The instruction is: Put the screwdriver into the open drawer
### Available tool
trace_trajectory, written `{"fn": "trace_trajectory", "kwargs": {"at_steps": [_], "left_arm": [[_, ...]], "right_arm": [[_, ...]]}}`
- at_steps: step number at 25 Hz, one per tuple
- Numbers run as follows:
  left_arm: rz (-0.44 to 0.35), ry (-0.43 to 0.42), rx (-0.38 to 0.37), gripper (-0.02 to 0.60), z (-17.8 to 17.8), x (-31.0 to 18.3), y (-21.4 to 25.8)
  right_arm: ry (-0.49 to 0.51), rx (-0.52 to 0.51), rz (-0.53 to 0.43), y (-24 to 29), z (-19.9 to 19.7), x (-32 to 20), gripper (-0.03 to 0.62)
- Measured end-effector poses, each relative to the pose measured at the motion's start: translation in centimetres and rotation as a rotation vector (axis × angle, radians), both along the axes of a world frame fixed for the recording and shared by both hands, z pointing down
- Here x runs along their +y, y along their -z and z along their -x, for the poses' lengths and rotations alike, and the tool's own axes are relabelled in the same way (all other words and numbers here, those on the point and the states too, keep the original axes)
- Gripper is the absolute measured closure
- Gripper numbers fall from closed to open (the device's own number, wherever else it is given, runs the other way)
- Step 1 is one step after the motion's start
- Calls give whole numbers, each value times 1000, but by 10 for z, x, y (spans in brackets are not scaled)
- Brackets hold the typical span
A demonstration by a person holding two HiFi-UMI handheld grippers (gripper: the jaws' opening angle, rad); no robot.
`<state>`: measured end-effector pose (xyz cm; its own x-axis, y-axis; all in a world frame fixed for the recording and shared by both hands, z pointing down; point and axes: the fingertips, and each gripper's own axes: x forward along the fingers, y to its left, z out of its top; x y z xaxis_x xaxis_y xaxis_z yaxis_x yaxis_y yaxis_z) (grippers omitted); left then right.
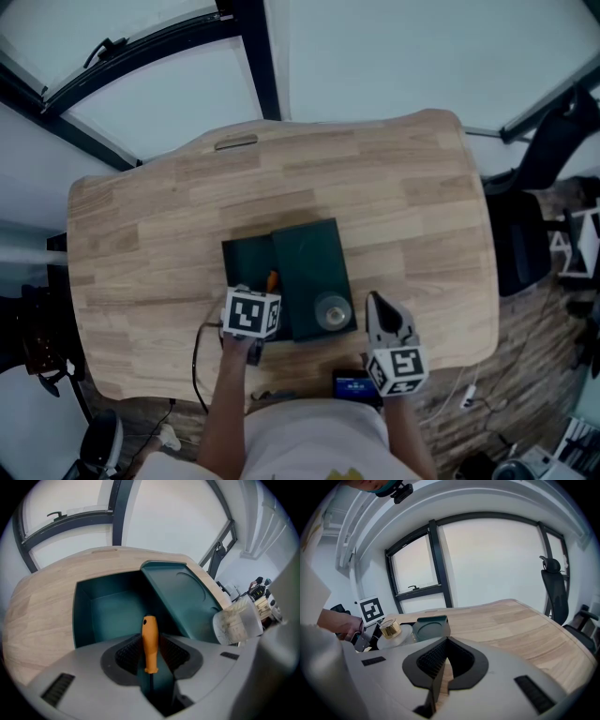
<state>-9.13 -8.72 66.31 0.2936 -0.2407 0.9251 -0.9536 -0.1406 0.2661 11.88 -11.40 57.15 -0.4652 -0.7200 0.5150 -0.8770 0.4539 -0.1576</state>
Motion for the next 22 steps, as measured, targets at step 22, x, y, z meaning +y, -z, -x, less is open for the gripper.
{"fn": "trace_trajectory", "kwargs": {"at_steps": [22], "left_arm": [[-460,69,-15,581,20,-12,82]], "right_arm": [[43,-3,-109,44,7,3,597]]}}
